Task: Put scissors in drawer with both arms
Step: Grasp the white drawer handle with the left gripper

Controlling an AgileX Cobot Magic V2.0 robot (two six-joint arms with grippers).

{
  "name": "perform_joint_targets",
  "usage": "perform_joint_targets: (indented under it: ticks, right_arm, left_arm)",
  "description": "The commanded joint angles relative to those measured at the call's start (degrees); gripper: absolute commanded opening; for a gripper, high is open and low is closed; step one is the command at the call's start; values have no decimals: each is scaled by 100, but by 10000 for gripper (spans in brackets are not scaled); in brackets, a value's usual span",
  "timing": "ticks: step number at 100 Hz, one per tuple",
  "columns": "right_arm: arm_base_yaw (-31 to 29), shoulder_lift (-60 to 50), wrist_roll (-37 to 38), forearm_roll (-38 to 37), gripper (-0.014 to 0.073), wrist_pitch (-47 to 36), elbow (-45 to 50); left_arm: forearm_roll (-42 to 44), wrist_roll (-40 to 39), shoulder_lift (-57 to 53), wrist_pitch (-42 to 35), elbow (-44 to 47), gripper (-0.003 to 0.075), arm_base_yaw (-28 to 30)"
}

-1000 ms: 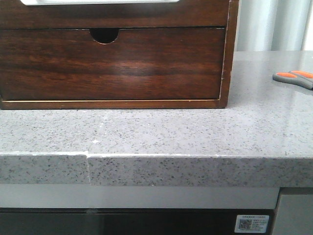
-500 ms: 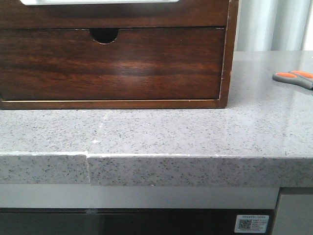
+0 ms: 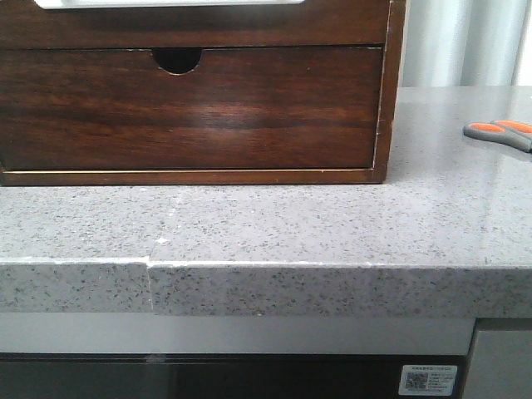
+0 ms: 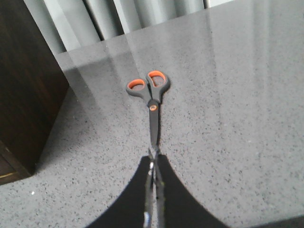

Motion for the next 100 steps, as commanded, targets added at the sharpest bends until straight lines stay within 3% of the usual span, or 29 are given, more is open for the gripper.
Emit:
perform_joint_targets:
  ticks: [1, 10, 28, 46, 59, 84, 100]
  right_arm:
    - [-24, 107, -1, 33, -71, -467, -61]
    - [-24, 107, -1, 33, -71, -516, -4]
    - [-24, 107, -1, 33, -71, -678, 27]
    - [-24, 107, -1, 33, -71, -678, 27]
    - [-24, 107, -1, 33, -71, -678, 27]
    - [-24, 107, -1, 33, -71, -690, 27]
    - [-24, 107, -1, 33, -71, -690, 27]
  left_arm:
    - [87, -71, 263, -1058, -214, 363, -4]
    - [804, -71, 523, -1572, -214, 428, -15]
    - [3542, -71, 1216, -2561, -407, 386, -26]
    - [4540, 116, 2055, -2796, -933, 379, -293]
    - [5782, 191, 2664, -2786, -1469, 379, -561]
    - [6594, 220, 3766, -2414, -2334, 379, -1120]
    - [6684, 243, 4258, -2079, -2700, 378, -1289]
